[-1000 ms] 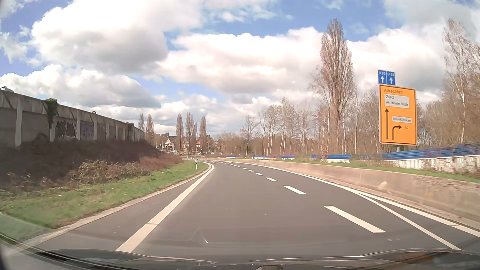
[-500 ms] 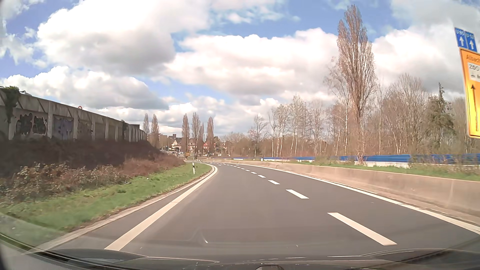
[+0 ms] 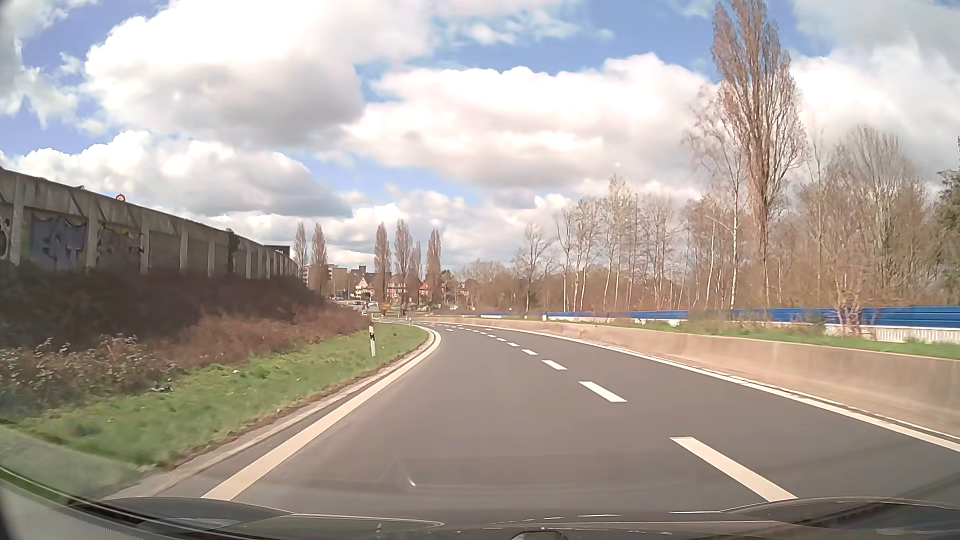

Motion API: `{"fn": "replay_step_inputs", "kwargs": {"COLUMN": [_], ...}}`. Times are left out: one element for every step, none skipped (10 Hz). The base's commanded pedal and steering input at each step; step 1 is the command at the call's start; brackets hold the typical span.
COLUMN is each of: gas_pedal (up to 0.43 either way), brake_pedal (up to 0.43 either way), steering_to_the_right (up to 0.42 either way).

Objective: Follow the waypoints while adhering to traffic rules and regulations

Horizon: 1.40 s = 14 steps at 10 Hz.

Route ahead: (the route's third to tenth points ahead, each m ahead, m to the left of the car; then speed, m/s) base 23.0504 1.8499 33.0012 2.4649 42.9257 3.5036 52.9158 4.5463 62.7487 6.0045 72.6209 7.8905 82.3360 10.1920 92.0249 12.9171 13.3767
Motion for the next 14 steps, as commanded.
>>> {"fn": "replay_step_inputs", "kwargs": {"gas_pedal": [0.11,0.11,0.118,0.118,0.138,0.157,0.177,0.189,0.189,0.189,0.189,0.189,0.189,0.189], "brake_pedal": [0.0,0.0,0.0,0.0,0.0,0.0,0.0,0.0,0.0,0.0,0.0,0.0,0.0,0.0], "steering_to_the_right": [-0.014,-0.012,-0.011,-0.011,-0.011,-0.011,-0.011,-0.011,-0.011,-0.011,-0.011,-0.011,-0.011,-0.011]}}
